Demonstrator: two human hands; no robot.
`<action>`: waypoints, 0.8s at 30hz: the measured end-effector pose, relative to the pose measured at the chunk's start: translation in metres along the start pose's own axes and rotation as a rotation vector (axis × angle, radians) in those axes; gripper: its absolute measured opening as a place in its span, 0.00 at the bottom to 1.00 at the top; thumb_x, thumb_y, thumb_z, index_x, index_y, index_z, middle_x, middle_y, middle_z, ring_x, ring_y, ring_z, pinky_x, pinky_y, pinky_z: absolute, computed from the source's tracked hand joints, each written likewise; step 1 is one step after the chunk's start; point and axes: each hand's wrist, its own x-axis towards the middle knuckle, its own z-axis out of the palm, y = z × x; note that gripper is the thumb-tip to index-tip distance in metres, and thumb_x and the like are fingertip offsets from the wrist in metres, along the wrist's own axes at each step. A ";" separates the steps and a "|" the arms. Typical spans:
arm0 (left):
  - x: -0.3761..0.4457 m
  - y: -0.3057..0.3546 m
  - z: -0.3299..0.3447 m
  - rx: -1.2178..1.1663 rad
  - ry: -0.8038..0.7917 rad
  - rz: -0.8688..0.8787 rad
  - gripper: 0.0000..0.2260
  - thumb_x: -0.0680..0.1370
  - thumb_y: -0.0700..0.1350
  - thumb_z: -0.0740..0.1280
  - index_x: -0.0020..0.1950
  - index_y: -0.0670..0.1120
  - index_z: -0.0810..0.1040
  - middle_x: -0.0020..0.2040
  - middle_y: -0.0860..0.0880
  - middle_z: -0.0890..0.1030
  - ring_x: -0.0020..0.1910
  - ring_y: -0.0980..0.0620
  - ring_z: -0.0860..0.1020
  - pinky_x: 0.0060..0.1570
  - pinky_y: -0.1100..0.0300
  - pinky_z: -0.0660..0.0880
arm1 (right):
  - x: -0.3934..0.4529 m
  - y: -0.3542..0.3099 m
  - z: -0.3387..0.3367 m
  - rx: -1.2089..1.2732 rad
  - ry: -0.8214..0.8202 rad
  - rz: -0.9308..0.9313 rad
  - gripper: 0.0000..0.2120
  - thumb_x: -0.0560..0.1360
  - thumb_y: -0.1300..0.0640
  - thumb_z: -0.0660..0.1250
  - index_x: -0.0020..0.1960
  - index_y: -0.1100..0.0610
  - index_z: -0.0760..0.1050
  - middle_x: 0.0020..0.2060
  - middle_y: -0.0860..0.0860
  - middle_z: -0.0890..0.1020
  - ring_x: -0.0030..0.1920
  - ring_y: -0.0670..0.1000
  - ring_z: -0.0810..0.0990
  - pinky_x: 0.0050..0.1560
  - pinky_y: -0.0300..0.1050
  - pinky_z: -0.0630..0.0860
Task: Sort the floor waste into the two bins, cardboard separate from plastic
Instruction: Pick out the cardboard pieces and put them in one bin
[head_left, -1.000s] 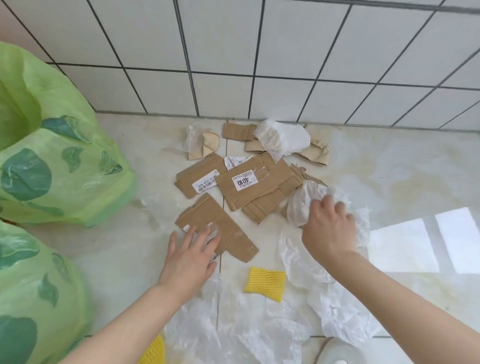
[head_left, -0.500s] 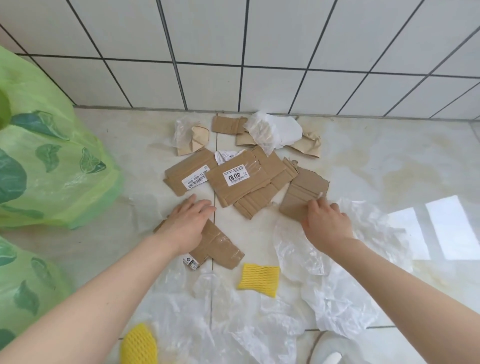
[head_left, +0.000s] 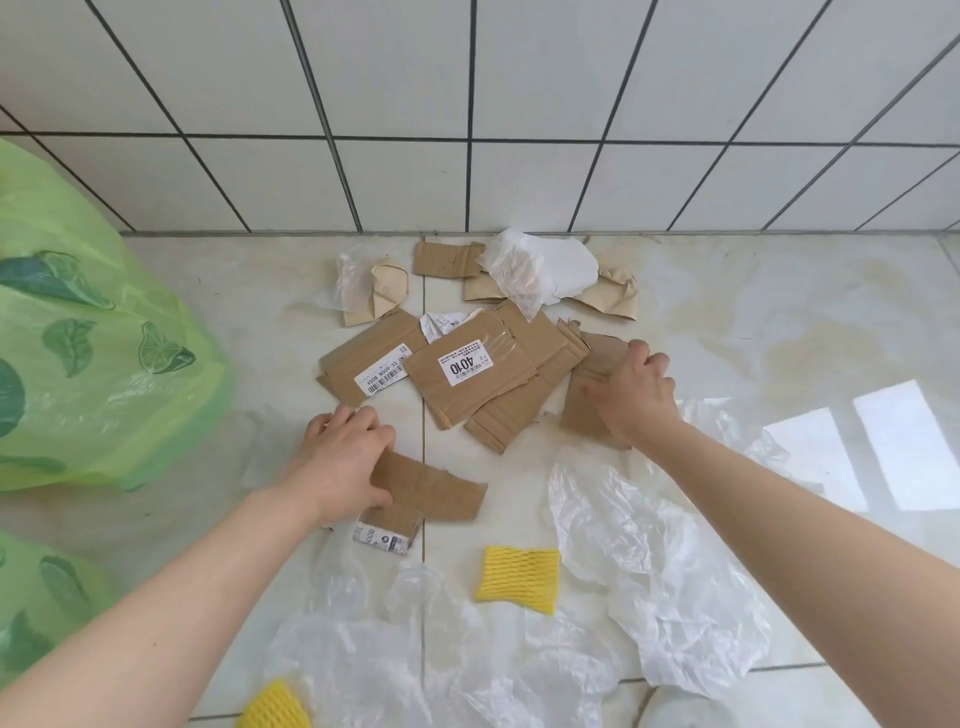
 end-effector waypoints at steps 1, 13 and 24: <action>0.002 0.000 -0.004 -0.050 0.029 -0.028 0.19 0.67 0.58 0.72 0.53 0.53 0.71 0.51 0.55 0.69 0.58 0.52 0.67 0.63 0.53 0.60 | 0.001 -0.002 0.001 -0.026 0.005 -0.001 0.31 0.74 0.47 0.66 0.67 0.63 0.57 0.61 0.61 0.66 0.59 0.64 0.68 0.56 0.55 0.69; 0.019 -0.004 -0.029 -0.775 0.146 -0.248 0.15 0.76 0.54 0.66 0.34 0.48 0.71 0.30 0.52 0.73 0.31 0.51 0.72 0.32 0.58 0.66 | 0.005 -0.003 -0.002 0.358 -0.085 0.204 0.52 0.68 0.59 0.75 0.75 0.49 0.39 0.66 0.62 0.64 0.60 0.65 0.73 0.54 0.55 0.71; 0.017 -0.033 -0.029 -1.188 0.481 -0.426 0.05 0.78 0.43 0.65 0.42 0.46 0.74 0.39 0.46 0.79 0.37 0.47 0.75 0.38 0.57 0.70 | -0.026 0.005 -0.042 0.638 0.143 -0.079 0.08 0.76 0.59 0.62 0.54 0.56 0.74 0.38 0.45 0.75 0.41 0.52 0.76 0.39 0.44 0.72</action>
